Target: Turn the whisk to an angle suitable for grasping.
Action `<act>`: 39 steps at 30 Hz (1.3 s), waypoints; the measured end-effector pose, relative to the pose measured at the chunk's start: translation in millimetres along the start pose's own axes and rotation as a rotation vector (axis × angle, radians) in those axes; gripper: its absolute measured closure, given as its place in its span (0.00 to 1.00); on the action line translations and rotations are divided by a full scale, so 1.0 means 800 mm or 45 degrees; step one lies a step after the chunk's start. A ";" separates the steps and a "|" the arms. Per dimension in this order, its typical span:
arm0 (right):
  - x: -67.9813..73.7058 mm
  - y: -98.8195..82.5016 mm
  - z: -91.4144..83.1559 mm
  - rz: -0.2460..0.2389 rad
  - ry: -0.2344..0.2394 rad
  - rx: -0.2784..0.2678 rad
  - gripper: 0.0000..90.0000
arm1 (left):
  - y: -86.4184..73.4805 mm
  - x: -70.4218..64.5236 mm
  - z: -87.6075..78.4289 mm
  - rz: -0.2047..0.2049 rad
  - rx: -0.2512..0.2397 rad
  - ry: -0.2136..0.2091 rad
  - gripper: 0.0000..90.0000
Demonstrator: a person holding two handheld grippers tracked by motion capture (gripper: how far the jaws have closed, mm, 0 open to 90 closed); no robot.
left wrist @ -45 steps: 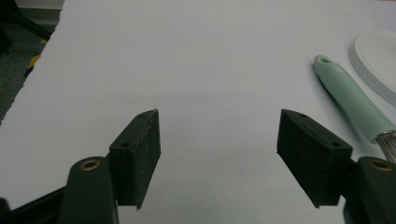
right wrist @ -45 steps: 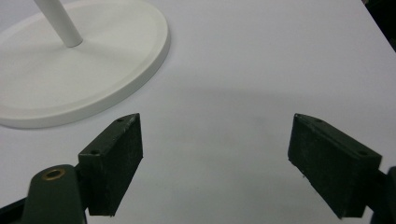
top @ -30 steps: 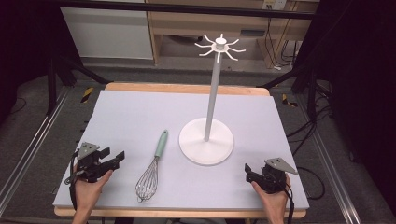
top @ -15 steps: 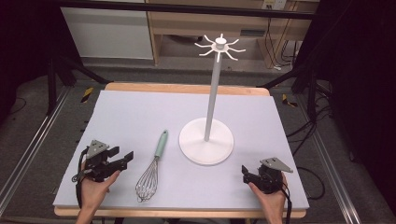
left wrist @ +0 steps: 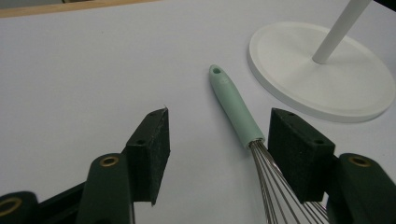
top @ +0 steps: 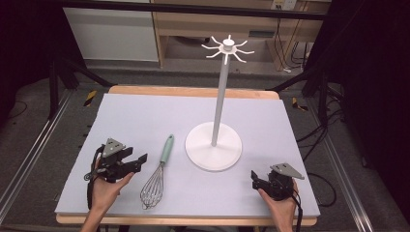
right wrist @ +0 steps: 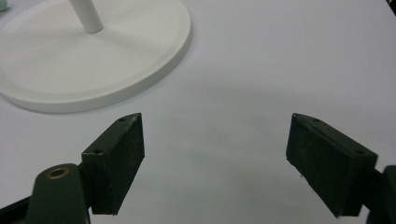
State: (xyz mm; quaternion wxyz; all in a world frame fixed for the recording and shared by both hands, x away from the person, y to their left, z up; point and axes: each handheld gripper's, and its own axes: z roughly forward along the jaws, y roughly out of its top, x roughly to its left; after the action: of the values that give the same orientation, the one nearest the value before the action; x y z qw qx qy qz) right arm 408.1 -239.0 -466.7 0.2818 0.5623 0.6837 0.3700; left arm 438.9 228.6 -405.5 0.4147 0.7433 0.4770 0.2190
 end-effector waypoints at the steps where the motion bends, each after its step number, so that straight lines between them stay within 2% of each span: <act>1: 0.000 0.000 0.000 0.001 0.000 -0.002 0.21 | 0.002 -0.001 0.001 0.004 0.003 -0.001 0.43; 10: -0.001 0.000 -0.002 0.004 -0.001 -0.002 0.22 | 0.017 -0.014 0.008 0.041 0.040 -0.012 0.46; 20: 0.000 0.001 -0.002 -0.001 0.016 0.006 0.23 | 0.024 -0.026 0.031 0.091 0.151 -0.028 0.50; 33: 0.000 0.000 -0.002 -0.010 0.020 0.011 0.25 | 0.028 -0.030 0.063 0.101 0.271 -0.038 0.52; 39: 0.000 0.000 -0.001 -0.013 0.024 0.018 0.27 | 0.029 -0.030 0.072 0.102 0.307 -0.039 0.53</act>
State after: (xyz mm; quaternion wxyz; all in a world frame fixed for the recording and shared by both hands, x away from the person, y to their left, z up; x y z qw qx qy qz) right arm 407.6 -238.9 -466.2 0.2733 0.5571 0.6920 0.3691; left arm 481.9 178.8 -417.1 0.3206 0.8095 0.4633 0.1652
